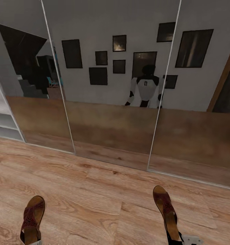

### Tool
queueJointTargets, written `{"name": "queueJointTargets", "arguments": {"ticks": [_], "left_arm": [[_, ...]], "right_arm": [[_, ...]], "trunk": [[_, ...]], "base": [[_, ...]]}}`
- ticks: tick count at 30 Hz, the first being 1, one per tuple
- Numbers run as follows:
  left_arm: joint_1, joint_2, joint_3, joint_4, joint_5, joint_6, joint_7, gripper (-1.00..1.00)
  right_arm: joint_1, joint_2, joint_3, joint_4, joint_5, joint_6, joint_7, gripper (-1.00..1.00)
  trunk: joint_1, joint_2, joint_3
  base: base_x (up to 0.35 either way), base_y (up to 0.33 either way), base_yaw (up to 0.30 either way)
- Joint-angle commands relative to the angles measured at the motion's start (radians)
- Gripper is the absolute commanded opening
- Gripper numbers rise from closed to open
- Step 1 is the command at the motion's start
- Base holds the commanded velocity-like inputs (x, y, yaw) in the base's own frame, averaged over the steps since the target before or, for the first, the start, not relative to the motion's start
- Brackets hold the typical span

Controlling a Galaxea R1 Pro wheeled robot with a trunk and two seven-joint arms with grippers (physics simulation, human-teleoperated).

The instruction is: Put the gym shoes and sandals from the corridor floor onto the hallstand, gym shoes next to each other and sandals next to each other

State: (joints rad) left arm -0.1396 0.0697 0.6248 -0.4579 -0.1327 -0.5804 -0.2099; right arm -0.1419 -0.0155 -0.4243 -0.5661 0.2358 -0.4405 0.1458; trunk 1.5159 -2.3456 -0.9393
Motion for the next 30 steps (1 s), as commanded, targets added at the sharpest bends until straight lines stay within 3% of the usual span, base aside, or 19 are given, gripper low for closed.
{"name": "queueJointTargets", "arguments": {"ticks": [1,30], "left_arm": [[-0.002,-0.001,0.009,0.001,-0.01,-0.004,-0.005,-1.0],[-0.002,-0.001,0.009,0.001,-0.01,-0.004,-0.005,-1.0]], "right_arm": [[-0.001,0.001,-0.009,0.0,0.002,-0.003,0.011,-1.0],[-0.001,0.0,-0.01,-0.001,0.002,-0.003,0.011,-1.0]], "trunk": [[0.0,0.0,0.0],[0.0,0.0,0.016]], "base": [[0.0,0.0,0.279],[0.0,0.0,0.279]]}}
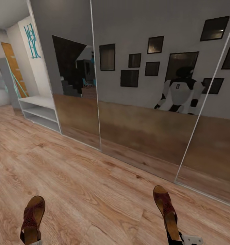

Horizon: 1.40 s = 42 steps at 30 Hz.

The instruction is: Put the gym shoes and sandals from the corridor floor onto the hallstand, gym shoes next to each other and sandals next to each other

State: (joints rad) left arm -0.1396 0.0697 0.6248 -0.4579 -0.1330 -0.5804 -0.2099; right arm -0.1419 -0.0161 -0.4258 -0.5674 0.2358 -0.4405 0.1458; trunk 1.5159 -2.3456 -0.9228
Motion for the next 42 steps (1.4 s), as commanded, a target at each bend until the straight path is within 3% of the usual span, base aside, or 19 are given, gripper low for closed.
{"name": "queueJointTargets", "arguments": {"ticks": [1,42], "left_arm": [[-0.002,-0.001,0.009,0.001,-0.01,-0.004,-0.005,-1.0],[-0.002,-0.002,0.009,0.001,-0.012,-0.004,-0.006,-1.0]], "right_arm": [[-0.001,0.001,-0.008,0.0,0.002,-0.003,0.011,-1.0],[-0.001,0.001,-0.007,0.001,0.002,-0.003,0.012,-1.0]], "trunk": [[0.0,0.0,0.0],[0.0,0.0,0.024]], "base": [[0.0,0.0,0.279],[0.0,0.0,0.279]]}}
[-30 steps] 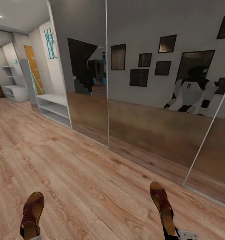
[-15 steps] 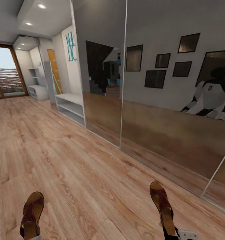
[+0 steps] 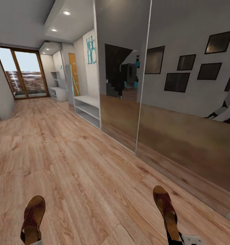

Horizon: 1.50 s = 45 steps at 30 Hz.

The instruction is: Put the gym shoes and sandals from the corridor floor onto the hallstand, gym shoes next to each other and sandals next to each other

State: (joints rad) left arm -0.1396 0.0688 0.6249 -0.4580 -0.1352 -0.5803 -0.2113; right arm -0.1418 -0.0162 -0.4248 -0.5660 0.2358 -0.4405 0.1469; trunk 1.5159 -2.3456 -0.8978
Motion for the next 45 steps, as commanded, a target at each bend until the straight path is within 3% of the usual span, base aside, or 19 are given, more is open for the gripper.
{"name": "queueJointTargets", "arguments": {"ticks": [1,20,35,45], "left_arm": [[-0.002,-0.001,0.009,0.001,-0.01,-0.004,-0.005,-1.0],[-0.002,-0.001,0.008,0.001,-0.01,-0.003,-0.008,-1.0],[-0.002,-0.001,0.008,0.001,-0.009,-0.003,-0.008,-1.0],[-0.002,-0.001,0.009,0.002,-0.009,-0.003,-0.008,-1.0]], "right_arm": [[-0.001,0.001,-0.008,0.0,0.002,-0.003,0.011,-1.0],[-0.001,0.001,-0.009,-0.001,0.002,-0.003,0.011,-1.0],[-0.001,0.001,-0.008,-0.002,0.002,-0.003,0.011,-1.0],[-0.001,0.001,-0.009,-0.003,0.002,-0.003,0.011,-1.0]], "trunk": [[0.0,0.0,0.0],[0.0,0.0,0.011],[0.0,0.0,0.02],[0.0,0.0,0.021]], "base": [[0.0,0.0,0.278],[0.126,0.051,0.278],[0.322,-0.046,0.271],[0.339,-0.12,0.056]]}}
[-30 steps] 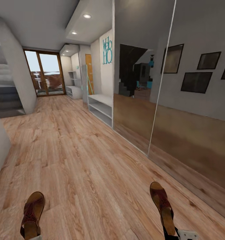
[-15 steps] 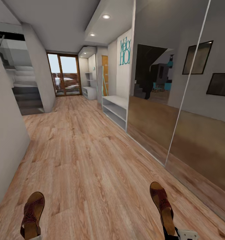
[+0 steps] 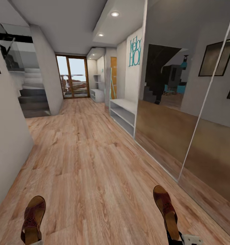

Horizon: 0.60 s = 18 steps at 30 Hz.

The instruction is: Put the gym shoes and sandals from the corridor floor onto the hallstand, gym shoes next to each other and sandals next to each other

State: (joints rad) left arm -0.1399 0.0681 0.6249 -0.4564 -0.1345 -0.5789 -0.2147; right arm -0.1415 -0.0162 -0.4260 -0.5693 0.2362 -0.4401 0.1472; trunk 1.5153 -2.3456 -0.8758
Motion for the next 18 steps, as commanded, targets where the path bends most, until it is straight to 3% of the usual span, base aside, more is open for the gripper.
{"name": "queueJointTargets", "arguments": {"ticks": [1,18], "left_arm": [[-0.001,-0.001,0.009,0.0,-0.01,-0.004,-0.005,-1.0],[-0.001,-0.001,0.009,0.001,-0.01,-0.004,-0.003,-1.0]], "right_arm": [[-0.001,0.001,-0.008,0.0,0.002,-0.003,0.011,-1.0],[-0.001,0.001,-0.007,0.001,0.002,-0.002,0.011,-1.0]], "trunk": [[0.0,0.0,-0.001],[0.0,0.0,-0.001]], "base": [[0.339,-0.123,0.004],[0.339,-0.123,0.0]]}}
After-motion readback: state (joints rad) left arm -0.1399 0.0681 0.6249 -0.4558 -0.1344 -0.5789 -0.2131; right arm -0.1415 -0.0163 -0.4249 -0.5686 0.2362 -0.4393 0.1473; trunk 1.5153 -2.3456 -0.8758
